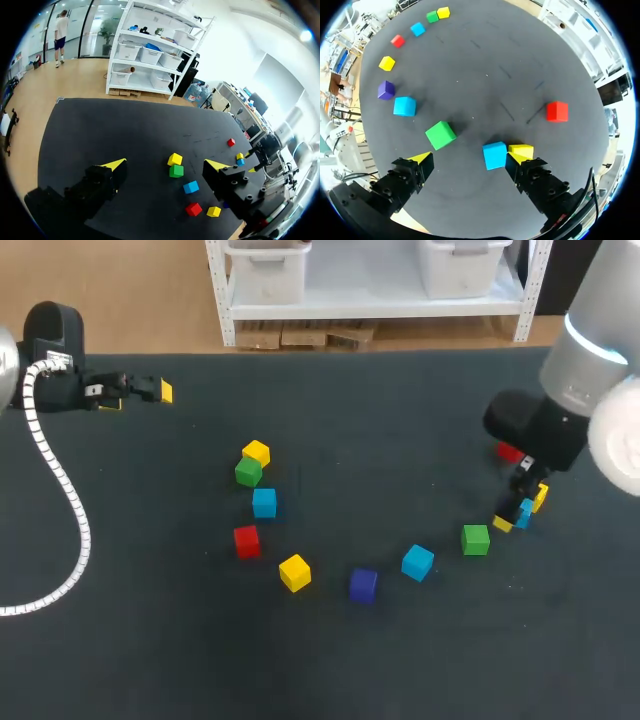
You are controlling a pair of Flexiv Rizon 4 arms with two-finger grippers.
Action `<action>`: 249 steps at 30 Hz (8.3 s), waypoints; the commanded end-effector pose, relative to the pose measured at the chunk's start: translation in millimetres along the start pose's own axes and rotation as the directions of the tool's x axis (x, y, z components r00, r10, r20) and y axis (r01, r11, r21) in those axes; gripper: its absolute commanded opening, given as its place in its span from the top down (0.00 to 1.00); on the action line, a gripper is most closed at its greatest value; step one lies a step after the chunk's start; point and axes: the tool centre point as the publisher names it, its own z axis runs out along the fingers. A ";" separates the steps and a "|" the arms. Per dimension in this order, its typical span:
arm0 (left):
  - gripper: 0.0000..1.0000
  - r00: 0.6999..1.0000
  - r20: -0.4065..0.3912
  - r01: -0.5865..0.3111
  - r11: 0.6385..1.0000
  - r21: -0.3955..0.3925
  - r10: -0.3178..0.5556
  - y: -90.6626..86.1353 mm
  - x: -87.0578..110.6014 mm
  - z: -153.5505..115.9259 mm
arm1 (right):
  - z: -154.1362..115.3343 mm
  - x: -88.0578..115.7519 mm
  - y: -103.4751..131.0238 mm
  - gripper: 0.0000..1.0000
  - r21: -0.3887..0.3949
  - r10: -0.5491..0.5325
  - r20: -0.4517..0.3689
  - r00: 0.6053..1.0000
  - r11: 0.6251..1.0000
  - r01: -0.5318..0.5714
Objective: Place the blue cubes, place green cubes on the blue cubes, place the yellow cubes on the green cubes, then place the red cubes on the yellow cubes, and place purple cube on the red cubes.
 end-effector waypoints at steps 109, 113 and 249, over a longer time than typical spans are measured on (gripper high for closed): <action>0.00 1.000 0.007 -0.002 1.000 0.012 0.002 2.5 1.3 -0.1 | -13.0 -94.5 -5.8 1.00 0.042 -0.509 -0.052 0.859 0.859 0.511; 0.00 1.000 0.007 -0.002 1.000 0.012 0.002 2.5 1.3 -0.1 | -11.1 -102.2 1.9 1.00 0.039 -0.556 -0.053 0.830 0.829 0.558; 0.00 1.000 0.007 -0.002 1.000 0.012 0.002 2.5 1.3 -0.1 | 46.6 -152.0 -15.1 0.00 -0.002 -0.463 -0.119 0.879 0.885 0.466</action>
